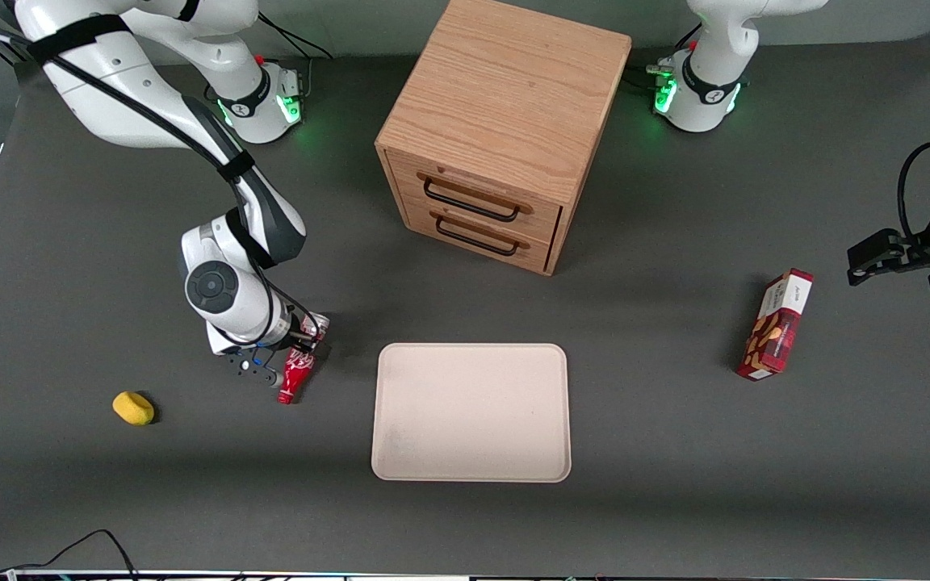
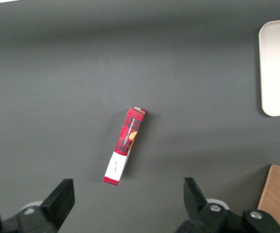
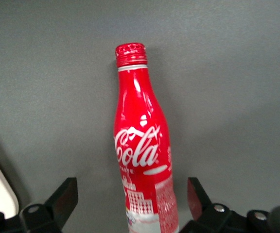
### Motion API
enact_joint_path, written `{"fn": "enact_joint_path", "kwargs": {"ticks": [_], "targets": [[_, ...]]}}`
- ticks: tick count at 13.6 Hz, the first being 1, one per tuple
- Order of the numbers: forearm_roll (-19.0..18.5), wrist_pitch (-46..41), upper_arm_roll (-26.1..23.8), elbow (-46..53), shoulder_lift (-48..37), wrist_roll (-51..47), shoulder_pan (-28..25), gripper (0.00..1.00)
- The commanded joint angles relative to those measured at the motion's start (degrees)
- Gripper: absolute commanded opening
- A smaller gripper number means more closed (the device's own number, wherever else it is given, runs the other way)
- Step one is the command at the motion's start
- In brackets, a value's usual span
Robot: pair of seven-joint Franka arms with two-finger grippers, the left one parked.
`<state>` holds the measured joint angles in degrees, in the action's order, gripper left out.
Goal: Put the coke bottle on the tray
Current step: 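Lower the right gripper and close it around the bottle's body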
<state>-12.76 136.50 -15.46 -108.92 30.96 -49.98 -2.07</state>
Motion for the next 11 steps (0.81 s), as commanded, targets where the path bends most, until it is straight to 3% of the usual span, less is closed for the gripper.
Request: {"fn": "enact_joint_path", "kwargs": {"ticks": [1, 7, 8, 9, 10, 11], "targets": [[-2.4, 0.3, -0.3, 1.8, 2.4, -2.5, -0.1, 1.0], [-5.2, 1.1, -0.3, 1.6, 4.8, -2.5, 0.3, 0.97], [-5.3, 1.1, -0.4, 1.6, 4.9, -2.5, 0.4, 0.86], [-5.4, 1.1, -0.3, 1.6, 4.9, -2.5, 0.3, 0.67], [-5.4, 1.1, -0.3, 1.6, 4.9, -2.5, 0.3, 0.28], [-5.4, 1.0, -0.4, 1.6, 4.8, -2.5, 0.3, 0.0]]}}
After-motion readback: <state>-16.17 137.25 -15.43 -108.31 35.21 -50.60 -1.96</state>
